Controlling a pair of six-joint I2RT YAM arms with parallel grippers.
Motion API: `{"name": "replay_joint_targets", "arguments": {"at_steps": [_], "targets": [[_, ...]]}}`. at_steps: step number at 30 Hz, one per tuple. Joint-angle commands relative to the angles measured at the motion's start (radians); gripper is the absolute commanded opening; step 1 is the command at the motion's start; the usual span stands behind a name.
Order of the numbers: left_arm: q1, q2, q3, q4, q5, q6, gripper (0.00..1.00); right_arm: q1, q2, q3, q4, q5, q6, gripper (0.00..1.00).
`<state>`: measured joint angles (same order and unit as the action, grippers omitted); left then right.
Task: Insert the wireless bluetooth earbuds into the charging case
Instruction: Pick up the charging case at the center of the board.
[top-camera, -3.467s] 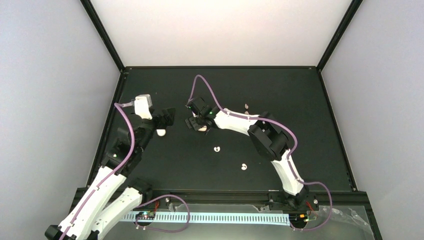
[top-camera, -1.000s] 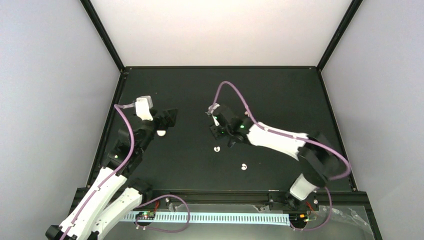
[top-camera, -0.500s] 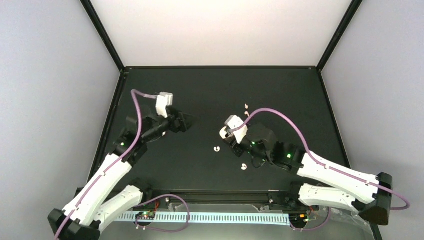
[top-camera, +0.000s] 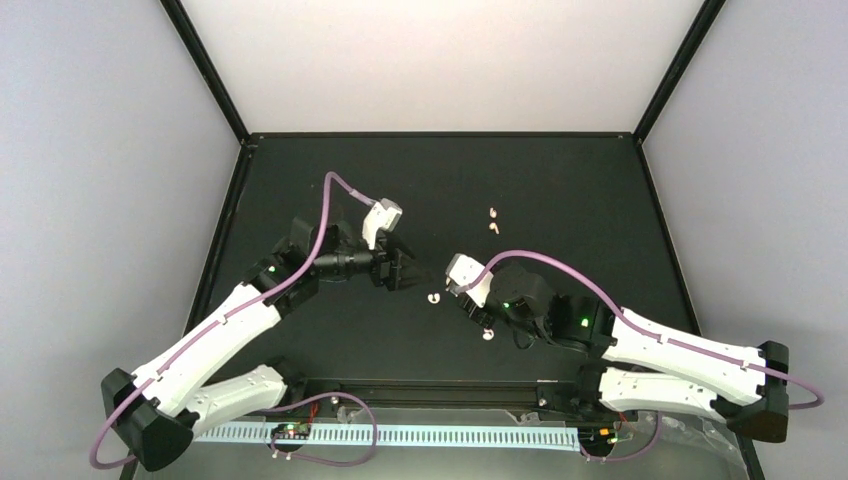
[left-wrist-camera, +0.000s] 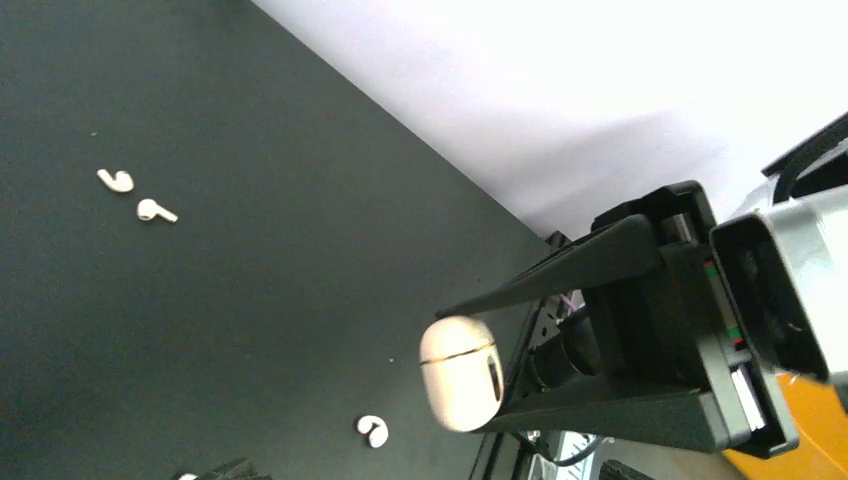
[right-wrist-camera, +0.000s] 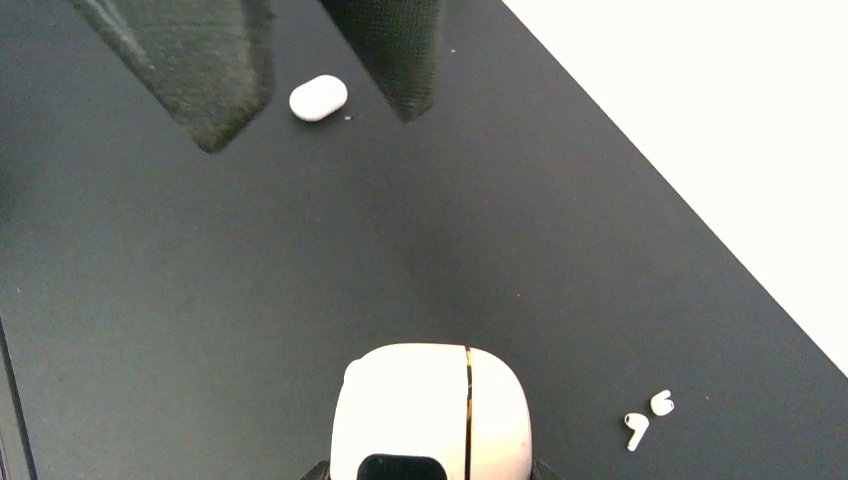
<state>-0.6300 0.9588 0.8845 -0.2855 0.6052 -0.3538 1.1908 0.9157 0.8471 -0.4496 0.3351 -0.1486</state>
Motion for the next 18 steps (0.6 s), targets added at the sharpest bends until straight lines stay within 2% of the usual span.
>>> {"name": "replay_joint_targets", "arguments": {"at_steps": [1, 7, 18], "targets": [[-0.036, 0.052, 0.059, -0.029, 0.026, 0.034, 0.87, 0.020, 0.009, 0.040, -0.025, 0.052, -0.060, 0.30], [-0.052, 0.113, 0.062, -0.007, -0.006, -0.001, 0.80, 0.036, 0.027, 0.058, -0.018, 0.053, -0.084, 0.30], [-0.081, 0.182, 0.062, 0.100, 0.067, -0.102, 0.61, 0.043, 0.037, 0.054, 0.037, 0.035, -0.089, 0.30]]}}
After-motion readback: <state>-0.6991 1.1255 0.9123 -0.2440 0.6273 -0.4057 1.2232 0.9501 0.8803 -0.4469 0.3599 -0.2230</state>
